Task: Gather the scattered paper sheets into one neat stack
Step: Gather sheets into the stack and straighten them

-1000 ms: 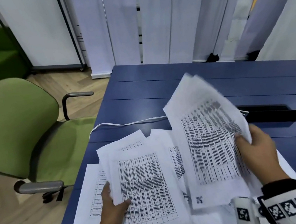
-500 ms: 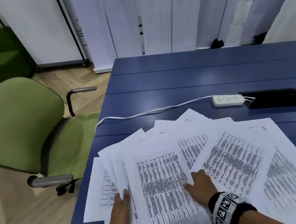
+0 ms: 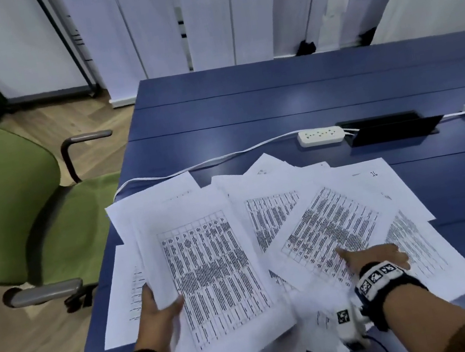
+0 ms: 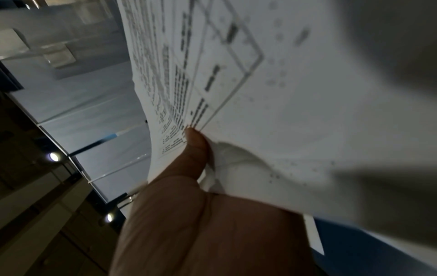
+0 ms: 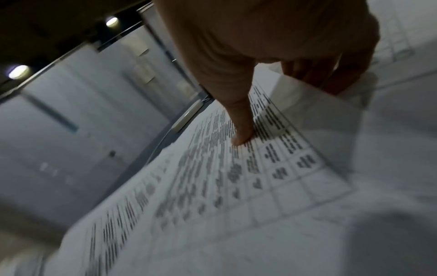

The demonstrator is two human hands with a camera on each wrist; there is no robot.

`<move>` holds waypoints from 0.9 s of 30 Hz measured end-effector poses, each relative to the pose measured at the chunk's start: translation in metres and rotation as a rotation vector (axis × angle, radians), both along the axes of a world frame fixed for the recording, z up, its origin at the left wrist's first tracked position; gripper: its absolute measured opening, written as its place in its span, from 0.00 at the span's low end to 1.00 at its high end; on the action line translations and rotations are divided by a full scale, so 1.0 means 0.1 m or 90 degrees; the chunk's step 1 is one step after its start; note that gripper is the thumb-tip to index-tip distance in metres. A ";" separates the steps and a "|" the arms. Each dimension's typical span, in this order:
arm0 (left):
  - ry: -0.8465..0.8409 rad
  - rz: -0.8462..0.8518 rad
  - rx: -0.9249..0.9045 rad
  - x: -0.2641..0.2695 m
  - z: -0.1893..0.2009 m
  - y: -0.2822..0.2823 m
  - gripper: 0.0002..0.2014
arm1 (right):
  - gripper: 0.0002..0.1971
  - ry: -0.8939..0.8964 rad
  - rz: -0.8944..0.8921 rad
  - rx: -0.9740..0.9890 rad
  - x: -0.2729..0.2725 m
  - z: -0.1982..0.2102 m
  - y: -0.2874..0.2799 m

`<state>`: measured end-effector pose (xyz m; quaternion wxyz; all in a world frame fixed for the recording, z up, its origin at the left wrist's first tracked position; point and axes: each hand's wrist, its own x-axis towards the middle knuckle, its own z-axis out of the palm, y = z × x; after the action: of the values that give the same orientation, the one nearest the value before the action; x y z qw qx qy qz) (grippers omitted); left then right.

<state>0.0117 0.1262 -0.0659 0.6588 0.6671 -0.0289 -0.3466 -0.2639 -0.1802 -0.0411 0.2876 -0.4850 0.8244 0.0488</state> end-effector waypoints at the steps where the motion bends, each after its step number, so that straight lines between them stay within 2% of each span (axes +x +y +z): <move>1: 0.006 0.012 0.006 0.03 0.00 0.00 0.47 | 0.58 -0.058 -0.025 0.006 -0.03 -0.05 -0.05; 3: 0.028 0.024 -0.004 0.13 0.04 0.04 0.47 | 0.59 -0.115 -0.021 0.043 -0.06 -0.08 -0.11; 4: 0.034 0.028 -0.013 0.18 0.05 0.06 0.47 | 0.56 -0.124 -0.014 0.036 -0.08 -0.09 -0.15; 6: 0.019 0.029 -0.032 0.26 0.12 0.07 0.43 | 0.37 -0.176 -0.015 -0.022 -0.10 -0.06 -0.13; 8: 0.006 0.032 -0.033 0.28 0.21 0.09 0.35 | 0.19 -0.247 0.004 -0.133 -0.13 0.00 -0.07; 10: -0.005 0.028 -0.015 0.28 0.23 0.10 0.32 | 0.14 -0.304 0.018 -0.189 -0.15 0.07 -0.05; 14: 0.003 0.013 0.032 0.24 0.08 0.09 0.42 | 0.17 -0.310 0.140 -0.200 -0.04 0.30 -0.11; 19: -0.005 -0.028 0.098 0.12 -0.08 0.04 0.45 | 0.20 -0.272 0.298 -0.074 0.21 0.27 -0.04; 20: -0.002 -0.023 0.104 0.12 -0.11 0.04 0.45 | 0.25 -0.279 0.307 -0.057 0.24 0.27 -0.02; 23: -0.004 -0.035 0.112 0.14 -0.19 0.03 0.45 | 0.54 -0.348 0.292 0.025 0.31 0.26 0.02; 24: -0.008 -0.038 0.120 0.13 -0.21 0.02 0.45 | 0.59 -0.365 0.282 0.047 0.32 0.26 0.04; 25: -0.012 -0.042 0.121 0.12 -0.23 0.01 0.45 | 0.60 -0.381 0.270 0.059 0.32 0.23 0.06; 27: -0.007 -0.034 0.122 0.08 -0.22 -0.01 0.45 | 0.52 -0.401 0.242 0.076 0.30 0.16 0.06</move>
<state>0.0200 0.1250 -0.0878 0.5827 0.7277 -0.0169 -0.3614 -0.2342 -0.1738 -0.0251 0.5405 -0.6031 0.5866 -0.0022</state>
